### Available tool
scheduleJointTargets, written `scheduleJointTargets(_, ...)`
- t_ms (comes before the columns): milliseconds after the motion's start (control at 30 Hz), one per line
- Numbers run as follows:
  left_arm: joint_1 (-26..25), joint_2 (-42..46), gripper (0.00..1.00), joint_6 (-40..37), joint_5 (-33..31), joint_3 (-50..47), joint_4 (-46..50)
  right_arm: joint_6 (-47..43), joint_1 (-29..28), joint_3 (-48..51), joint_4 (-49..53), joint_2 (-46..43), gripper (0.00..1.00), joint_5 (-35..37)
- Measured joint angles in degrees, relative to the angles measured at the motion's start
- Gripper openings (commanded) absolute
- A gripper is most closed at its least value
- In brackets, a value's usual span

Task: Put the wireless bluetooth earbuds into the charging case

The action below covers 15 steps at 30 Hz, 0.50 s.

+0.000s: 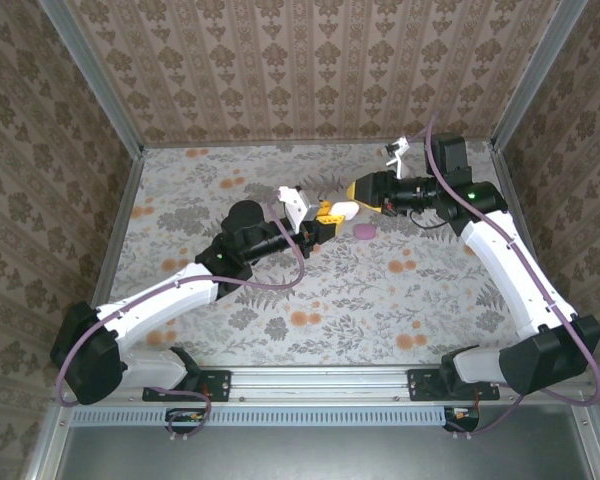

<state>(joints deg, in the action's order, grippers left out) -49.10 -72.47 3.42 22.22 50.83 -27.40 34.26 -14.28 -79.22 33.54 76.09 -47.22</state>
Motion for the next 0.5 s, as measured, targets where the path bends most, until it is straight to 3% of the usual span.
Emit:
scheduleJointTargets(233,0.00,0.00,0.20,0.63,-0.63,0.00,0.24,-0.50,0.02,0.66,0.28,-0.66,0.50,1.27)
scheduleJointTargets(500,0.00,0.00,0.21,4.35,-5.35,-0.07,4.50,-1.31,2.34,5.60,-0.20,-7.78,0.57,14.45)
